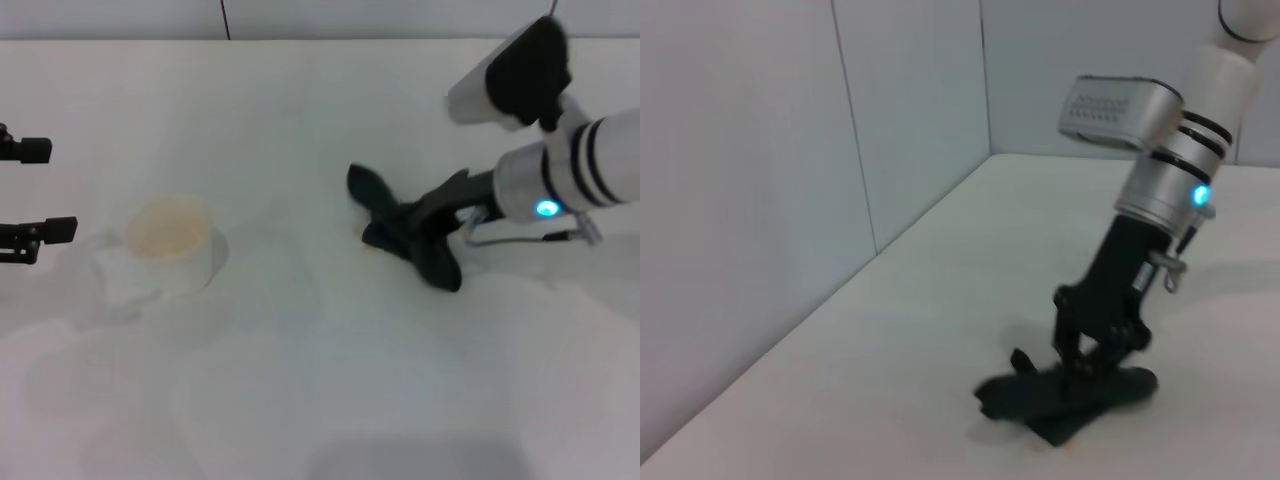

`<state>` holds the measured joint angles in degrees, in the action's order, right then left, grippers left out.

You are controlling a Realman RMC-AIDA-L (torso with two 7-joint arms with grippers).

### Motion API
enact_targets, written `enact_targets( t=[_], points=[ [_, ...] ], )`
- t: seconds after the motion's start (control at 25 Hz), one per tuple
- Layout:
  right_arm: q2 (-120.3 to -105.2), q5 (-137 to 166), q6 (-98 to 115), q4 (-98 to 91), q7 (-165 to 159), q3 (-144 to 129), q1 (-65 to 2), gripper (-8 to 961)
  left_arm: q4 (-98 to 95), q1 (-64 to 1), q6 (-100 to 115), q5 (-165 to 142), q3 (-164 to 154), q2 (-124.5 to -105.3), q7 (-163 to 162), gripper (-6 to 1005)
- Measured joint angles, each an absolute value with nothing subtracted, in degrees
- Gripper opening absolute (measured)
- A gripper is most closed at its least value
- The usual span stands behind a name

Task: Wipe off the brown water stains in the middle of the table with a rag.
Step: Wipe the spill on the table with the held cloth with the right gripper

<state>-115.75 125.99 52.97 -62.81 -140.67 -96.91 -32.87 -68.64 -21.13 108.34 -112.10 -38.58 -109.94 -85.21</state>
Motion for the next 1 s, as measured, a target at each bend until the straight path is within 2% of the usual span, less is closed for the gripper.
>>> enact_targets(
  t=[1.0],
  points=[
    [-116.01, 117.98, 57.21, -66.5, -141.15, -108.88, -33.41, 84, -68.64, -21.71, 108.28, -111.91, -38.59, -110.57, -85.08, 863]
  ],
)
